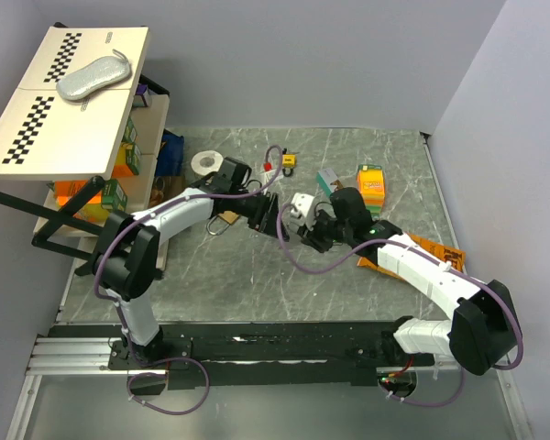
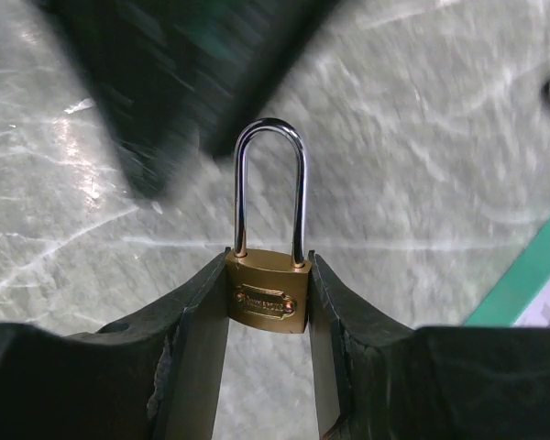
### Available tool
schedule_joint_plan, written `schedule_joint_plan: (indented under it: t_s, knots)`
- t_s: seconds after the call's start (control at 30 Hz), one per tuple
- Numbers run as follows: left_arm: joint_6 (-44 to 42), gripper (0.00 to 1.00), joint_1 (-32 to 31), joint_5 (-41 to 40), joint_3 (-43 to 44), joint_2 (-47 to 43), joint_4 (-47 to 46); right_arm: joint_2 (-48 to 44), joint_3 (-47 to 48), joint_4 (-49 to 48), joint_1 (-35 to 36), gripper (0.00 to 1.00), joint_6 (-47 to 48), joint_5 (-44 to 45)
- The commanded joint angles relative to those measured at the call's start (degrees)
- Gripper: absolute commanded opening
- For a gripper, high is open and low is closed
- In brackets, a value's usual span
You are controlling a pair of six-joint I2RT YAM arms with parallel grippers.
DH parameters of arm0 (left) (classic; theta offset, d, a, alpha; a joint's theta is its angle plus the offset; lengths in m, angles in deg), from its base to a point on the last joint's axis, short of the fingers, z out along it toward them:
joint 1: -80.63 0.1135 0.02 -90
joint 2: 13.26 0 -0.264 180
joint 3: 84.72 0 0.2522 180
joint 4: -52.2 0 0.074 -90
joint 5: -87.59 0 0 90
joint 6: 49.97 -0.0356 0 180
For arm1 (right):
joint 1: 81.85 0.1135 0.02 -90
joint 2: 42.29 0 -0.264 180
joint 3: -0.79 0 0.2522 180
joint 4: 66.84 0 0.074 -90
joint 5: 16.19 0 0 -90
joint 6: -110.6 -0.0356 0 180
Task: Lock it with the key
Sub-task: Place the lock at the center of the board.
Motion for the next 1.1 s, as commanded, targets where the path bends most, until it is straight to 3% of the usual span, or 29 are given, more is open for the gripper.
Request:
schedule_joint_plan:
  t_s: [0.0, 0.23, 0.47, 0.77, 1.07]
  knots:
    - [-2.78, 0.68, 2.85, -4.43, -1.77, -5.87, -1.19, 0.43, 3.23, 4.65, -5.63, 0.04, -8.65, -0.89]
    - [-9.11, 0.90, 3.82, -19.98, -5.82, -12.12, -5.76, 7.01, 4.81, 11.60, -13.72, 0.02, -20.79, 1.03]
    - [-12.89, 0.98, 3.74, -32.90, -8.97, -17.20, -9.45, 13.96, 5.69, 12.39, -14.07, 0.03, -28.87, 7.27]
    - [-12.37, 0.96, 3.74, -36.69, -11.18, -20.91, -9.01, 19.85, 7.00, 10.64, -14.07, 0.07, -34.86, 10.35]
    - [-8.41, 0.96, 3.74, -42.32, -17.41, -26.53, -18.15, 26.18, 11.14, 10.98, -14.07, 0.19, -38.20, 11.32]
